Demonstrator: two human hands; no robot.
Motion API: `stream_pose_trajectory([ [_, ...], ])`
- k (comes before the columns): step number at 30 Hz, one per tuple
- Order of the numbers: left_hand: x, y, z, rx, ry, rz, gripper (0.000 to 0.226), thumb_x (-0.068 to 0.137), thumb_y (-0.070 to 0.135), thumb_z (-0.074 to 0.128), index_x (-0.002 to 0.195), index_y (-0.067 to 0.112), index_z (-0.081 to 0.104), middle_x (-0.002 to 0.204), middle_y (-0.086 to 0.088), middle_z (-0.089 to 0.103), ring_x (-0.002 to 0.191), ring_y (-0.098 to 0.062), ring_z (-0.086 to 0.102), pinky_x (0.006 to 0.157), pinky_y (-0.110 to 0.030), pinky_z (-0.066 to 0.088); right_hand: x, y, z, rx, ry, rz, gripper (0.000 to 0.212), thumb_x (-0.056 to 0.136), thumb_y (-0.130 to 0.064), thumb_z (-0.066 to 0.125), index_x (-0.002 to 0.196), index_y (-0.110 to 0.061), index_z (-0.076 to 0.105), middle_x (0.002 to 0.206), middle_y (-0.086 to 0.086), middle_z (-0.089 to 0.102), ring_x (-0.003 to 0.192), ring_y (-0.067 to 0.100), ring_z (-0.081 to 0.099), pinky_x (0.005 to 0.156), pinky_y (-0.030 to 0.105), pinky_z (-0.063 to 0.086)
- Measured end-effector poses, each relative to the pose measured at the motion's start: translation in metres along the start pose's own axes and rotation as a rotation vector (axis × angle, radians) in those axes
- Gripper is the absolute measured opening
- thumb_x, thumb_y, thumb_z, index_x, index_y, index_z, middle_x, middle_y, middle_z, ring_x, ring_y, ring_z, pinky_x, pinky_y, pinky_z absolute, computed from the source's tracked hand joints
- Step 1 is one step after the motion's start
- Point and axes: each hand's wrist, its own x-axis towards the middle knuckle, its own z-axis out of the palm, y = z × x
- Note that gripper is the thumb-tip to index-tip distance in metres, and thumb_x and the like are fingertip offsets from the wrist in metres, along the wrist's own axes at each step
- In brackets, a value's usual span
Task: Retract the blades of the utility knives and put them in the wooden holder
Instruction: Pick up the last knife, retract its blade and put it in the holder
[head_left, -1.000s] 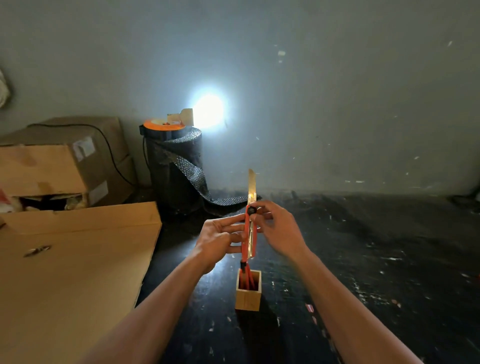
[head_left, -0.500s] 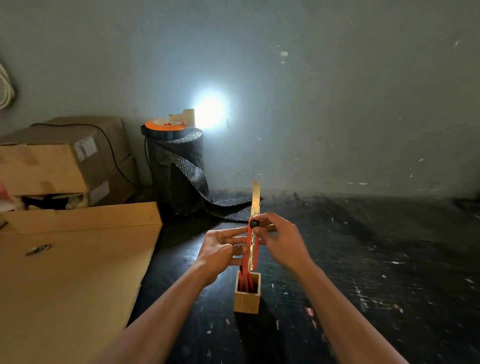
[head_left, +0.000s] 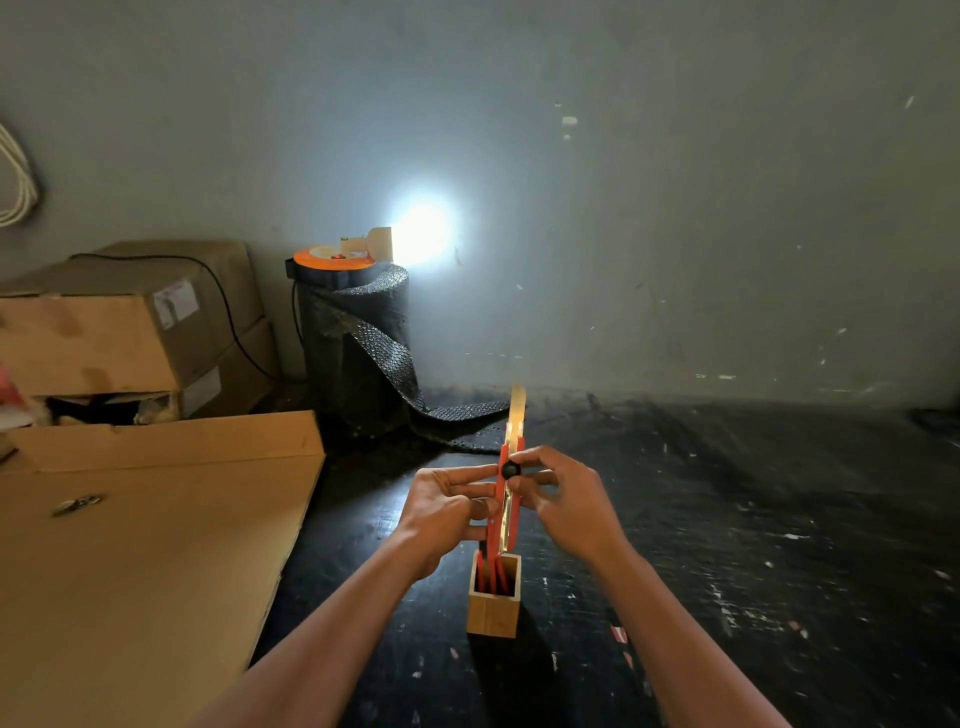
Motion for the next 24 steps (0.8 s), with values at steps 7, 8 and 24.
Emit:
stream_pose_trajectory([
  [7,-0.001,0.007,0.001,-0.031,0.009,-0.008,0.047,0.086,-0.024,0.055,0.114,0.008,0.076,0.097,-0.018,0.081,0.084,-0.030,0.079,0.064,-0.041,0.065,-0.008,0.000,0.002,-0.017,-0.017,-0.001,0.023,0.093,-0.020,0.071,0.115,-0.027,0.070,0.118,-0.004,0.073,0.109,0.013,0.069,0.095,0.043,0.060],
  [8,-0.001,0.007,0.001,-0.033,0.011,-0.012,0.049,0.085,-0.025,0.054,0.115,0.007,0.076,0.097,-0.018,0.081,0.084,-0.030,0.079,0.065,-0.042,0.065,-0.009,0.000,0.002,-0.012,-0.016,0.001,0.022,0.093,-0.020,0.071,0.114,-0.028,0.070,0.117,-0.005,0.073,0.109,0.012,0.069,0.094,0.042,0.060],
  [24,0.001,0.015,0.000,-0.052,0.021,-0.043,0.050,0.086,-0.025,0.054,0.117,0.009,0.075,0.097,-0.013,0.082,0.087,-0.028,0.080,0.064,-0.040,0.065,-0.024,-0.002,0.005,0.000,-0.069,-0.010,0.019,0.092,-0.018,0.072,0.101,-0.034,0.066,0.113,-0.012,0.070,0.107,0.007,0.066,0.090,0.029,0.059],
])
